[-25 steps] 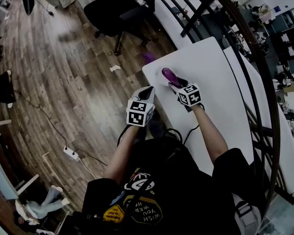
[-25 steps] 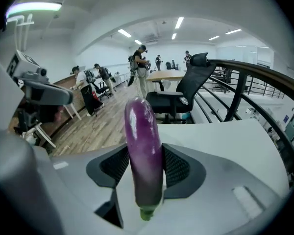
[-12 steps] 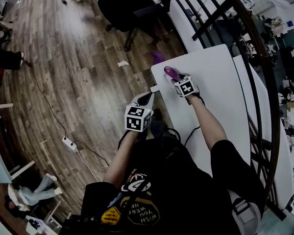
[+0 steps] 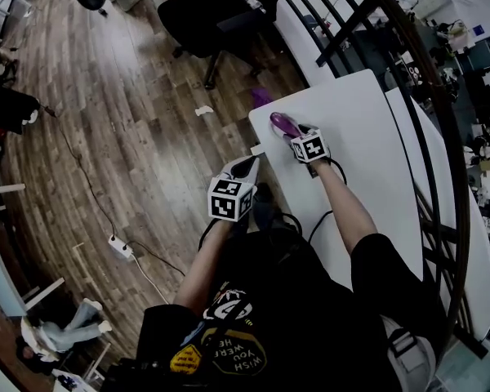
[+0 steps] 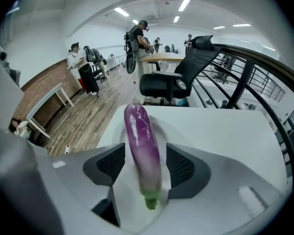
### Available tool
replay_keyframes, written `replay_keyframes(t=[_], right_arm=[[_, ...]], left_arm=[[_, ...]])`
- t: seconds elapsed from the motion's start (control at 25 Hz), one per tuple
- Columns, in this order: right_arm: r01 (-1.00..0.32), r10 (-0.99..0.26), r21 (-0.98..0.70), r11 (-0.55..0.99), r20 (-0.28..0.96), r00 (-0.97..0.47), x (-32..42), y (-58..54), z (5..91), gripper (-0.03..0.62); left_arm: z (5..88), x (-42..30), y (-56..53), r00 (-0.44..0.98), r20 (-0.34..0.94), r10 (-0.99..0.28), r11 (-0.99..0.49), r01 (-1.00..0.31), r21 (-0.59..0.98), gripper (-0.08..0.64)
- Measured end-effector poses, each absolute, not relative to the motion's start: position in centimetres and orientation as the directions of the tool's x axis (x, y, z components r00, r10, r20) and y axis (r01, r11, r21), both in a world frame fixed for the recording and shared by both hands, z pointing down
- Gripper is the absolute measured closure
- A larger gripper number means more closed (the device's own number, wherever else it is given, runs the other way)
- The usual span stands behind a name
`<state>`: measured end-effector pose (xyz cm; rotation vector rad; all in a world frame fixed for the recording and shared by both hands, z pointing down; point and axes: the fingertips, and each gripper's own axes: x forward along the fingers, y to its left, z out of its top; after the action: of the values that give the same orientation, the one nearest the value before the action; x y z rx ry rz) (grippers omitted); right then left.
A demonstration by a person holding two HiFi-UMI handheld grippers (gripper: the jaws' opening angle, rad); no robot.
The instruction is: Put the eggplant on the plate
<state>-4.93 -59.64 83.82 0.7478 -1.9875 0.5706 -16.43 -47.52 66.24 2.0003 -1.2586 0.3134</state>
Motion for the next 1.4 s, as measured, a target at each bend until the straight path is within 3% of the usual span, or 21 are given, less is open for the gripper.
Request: replay_keyframes(t=[0.2, 0.44, 0.64, 0.84, 1.4], right_arm=[[-0.781, -0.427, -0.153, 0.606, 0.765, -0.482, -2.7, -57.0, 78.5, 0.345], [-0.821, -0.686, -0.308, 0.481, 0.452, -0.571, 0.0, -53.3, 65.6, 0.455], [-0.87, -0.828, -0.307, 0.386, 0.301, -0.473, 3.8, -49.0, 56.9, 0.574], [-0.89, -0.876, -0.255, 0.377, 0.215, -0.432, 5.5, -46.6, 51.4, 0.591], [-0.849, -0.821, -0.225, 0.478, 0.229, -0.523, 4.1, -45.4, 52.5, 0.591]], left_arm=[[65.3, -16.4, -47.0, 0.498, 0.536, -0.681, -0.254, -0.848, 0.465, 0.555], [60.7, -15.3, -48.9, 0.527, 0.424, -0.736, -0.28, -0.808, 0.519, 0.555], [56.2, -12.5, -48.6, 0.556, 0.355, -0.752, -0.407, -0.815, 0.413, 0.555], [53.3, -11.1, -48.3, 0.584, 0.303, -0.754, -0.465, -0.799, 0.383, 0.555], [53.9, -9.7, -46.7, 0.618, 0.343, -0.707, -0.514, -0.783, 0.351, 0.555]])
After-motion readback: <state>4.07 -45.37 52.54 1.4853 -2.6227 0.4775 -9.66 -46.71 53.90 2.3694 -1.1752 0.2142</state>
